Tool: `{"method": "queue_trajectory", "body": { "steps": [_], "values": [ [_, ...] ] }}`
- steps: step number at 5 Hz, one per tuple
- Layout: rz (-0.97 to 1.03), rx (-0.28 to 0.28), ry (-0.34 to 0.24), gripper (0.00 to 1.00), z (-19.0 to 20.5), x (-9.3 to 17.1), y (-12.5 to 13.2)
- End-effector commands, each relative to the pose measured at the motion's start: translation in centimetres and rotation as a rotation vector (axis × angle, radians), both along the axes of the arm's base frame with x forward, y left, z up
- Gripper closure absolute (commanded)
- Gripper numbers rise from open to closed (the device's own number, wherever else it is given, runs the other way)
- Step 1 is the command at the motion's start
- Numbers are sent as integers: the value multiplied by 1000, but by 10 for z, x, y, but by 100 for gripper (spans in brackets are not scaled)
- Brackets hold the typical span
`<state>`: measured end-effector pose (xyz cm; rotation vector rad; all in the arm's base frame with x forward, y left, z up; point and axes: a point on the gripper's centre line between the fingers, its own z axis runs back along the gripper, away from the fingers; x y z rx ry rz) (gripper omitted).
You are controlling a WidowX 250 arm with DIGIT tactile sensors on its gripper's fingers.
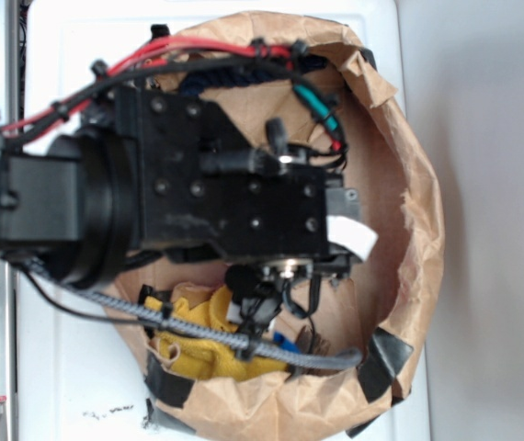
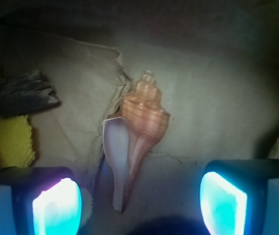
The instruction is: Grab the shell.
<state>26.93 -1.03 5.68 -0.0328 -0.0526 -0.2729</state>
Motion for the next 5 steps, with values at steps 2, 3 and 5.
{"method": "queue_trajectory", "body": {
  "steps": [2, 3, 5],
  "values": [
    [5, 1, -20, 0, -1, 17, -17],
    [21, 15, -10, 0, -8, 27, -18],
    [47, 58, 3, 0, -26, 44, -20]
  ]
}}
